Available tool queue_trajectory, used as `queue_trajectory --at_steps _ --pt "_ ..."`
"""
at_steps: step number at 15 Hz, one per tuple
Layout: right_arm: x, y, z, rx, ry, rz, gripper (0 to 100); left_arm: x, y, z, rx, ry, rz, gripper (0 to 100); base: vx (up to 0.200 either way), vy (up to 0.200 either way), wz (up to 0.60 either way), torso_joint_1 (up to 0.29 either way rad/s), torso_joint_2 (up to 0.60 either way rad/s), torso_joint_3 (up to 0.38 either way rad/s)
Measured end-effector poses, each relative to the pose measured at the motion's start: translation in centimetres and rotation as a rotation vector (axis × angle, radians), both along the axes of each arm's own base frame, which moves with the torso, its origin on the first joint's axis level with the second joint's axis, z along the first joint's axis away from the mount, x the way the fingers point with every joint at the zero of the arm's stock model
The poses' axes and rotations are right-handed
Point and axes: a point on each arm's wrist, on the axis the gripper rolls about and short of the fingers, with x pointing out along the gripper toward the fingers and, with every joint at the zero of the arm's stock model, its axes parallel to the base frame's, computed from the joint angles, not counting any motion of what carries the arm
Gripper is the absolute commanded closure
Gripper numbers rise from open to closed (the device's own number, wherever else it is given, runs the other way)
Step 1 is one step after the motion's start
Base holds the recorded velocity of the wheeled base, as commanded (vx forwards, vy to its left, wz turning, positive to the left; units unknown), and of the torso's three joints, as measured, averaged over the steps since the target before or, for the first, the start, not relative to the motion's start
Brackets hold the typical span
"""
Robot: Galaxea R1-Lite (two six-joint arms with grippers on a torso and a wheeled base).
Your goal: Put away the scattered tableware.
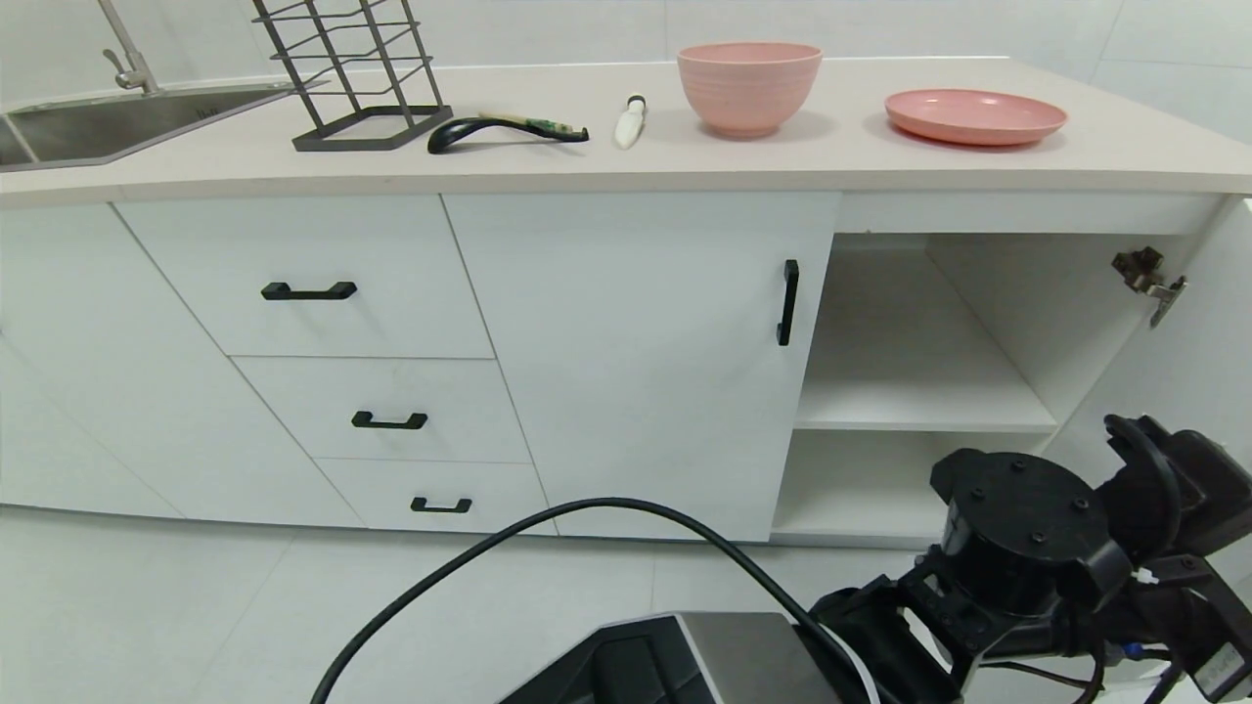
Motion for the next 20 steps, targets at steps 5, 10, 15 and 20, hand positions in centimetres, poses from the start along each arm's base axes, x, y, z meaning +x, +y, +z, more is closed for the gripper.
queue_trajectory --at_steps 5,10,15,20 --pt "-0.1 0.0 0.0 -0.003 -0.004 0.002 0 -2.0 -1.0 -1.2 0.048 0.021 -0.042 0 0.000 0.000 0.00 0.000 0.00 0.000" --pt "0.0 0.0 0.0 -0.005 -0.004 0.003 0 -3.7 -1.3 -0.3 -0.050 -0.014 -0.085 0 0.000 0.000 0.00 0.000 0.00 0.000" --pt "-0.1 0.0 0.0 -0.006 -0.009 0.005 0 -3.1 0.4 0.7 -0.107 0.060 -0.094 0 0.000 0.000 0.00 0.000 0.00 0.000" --pt "-0.3 0.0 -0.1 -0.006 -0.010 0.018 0 -1.8 6.1 -1.1 -0.006 0.114 -0.024 0 0.000 0.000 0.00 0.000 0.00 0.000"
